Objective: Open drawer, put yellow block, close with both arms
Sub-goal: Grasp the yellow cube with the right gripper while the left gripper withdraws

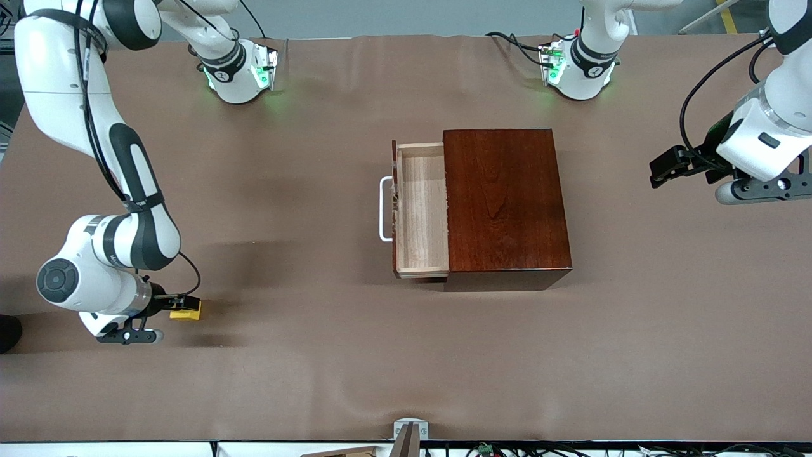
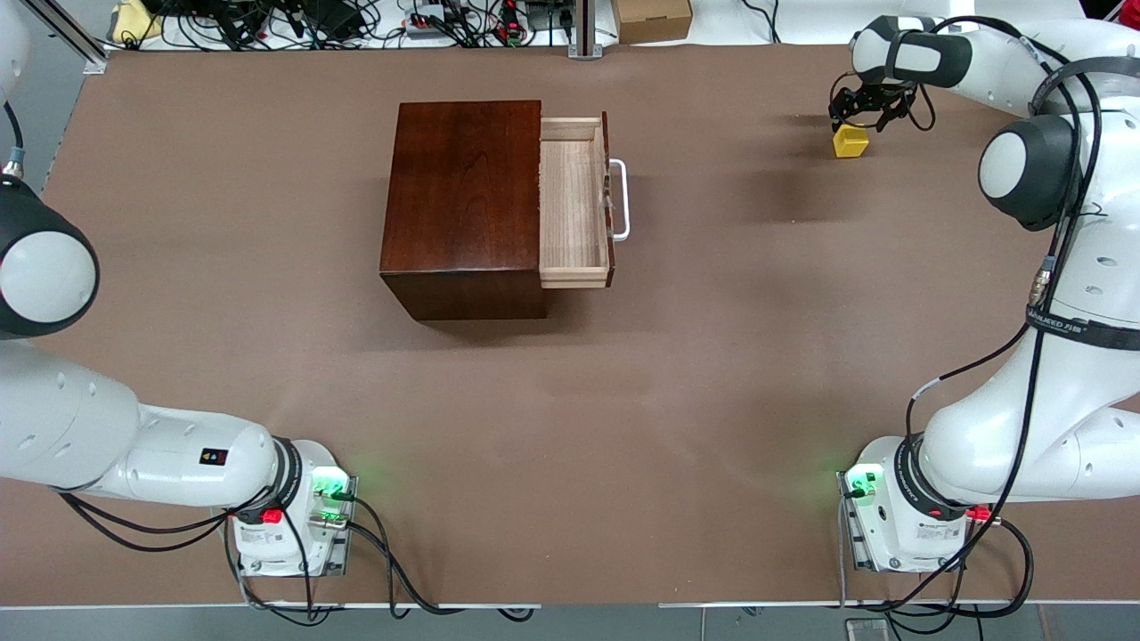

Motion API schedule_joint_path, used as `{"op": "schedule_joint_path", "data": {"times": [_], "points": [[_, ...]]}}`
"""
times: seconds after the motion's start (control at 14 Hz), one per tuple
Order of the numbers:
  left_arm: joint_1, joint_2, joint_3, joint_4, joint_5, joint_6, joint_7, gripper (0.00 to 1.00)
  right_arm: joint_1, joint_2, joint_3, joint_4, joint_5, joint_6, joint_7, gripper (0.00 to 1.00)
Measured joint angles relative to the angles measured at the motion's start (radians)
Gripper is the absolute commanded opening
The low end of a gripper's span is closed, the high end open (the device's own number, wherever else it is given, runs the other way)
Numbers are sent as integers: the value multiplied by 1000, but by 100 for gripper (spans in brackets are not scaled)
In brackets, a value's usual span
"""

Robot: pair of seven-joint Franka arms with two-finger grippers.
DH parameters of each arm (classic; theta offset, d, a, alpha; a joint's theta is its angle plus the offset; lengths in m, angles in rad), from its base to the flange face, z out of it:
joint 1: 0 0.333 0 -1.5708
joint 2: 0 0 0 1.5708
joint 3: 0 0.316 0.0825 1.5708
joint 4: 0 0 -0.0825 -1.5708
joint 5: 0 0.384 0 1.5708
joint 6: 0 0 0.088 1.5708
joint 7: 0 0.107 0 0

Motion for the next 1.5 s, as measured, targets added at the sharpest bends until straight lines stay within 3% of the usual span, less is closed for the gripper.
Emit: {"op": "schedule_joint_path", "data": {"times": [0.29, 0.57, 0.64, 0.71, 0.79, 0.86, 1.5], "points": [[12, 0, 0, -5, 0, 20, 50, 100, 0, 33, 0, -2, 0, 37, -9, 100], [33, 0, 1, -14, 0, 32, 84, 100, 0, 50, 0, -2, -1, 58, -44, 81], [33, 0, 0, -15, 0, 33, 84, 100, 0, 51, 0, -2, -4, 60, -45, 72], [32, 0, 0, -15, 0, 33, 84, 100, -1, 51, -1, -2, -10, 60, -46, 55], [32, 0, 0, -15, 0, 34, 84, 100, -1, 51, -1, -2, -17, 61, -46, 18], [32, 0, 0, -15, 0, 34, 84, 100, -2, 51, -1, -2, -18, 62, -51, 0], [30, 0, -5, -15, 0, 37, 84, 100, -29, 39, 3, 29, -18, 65, -242, 0]]}}
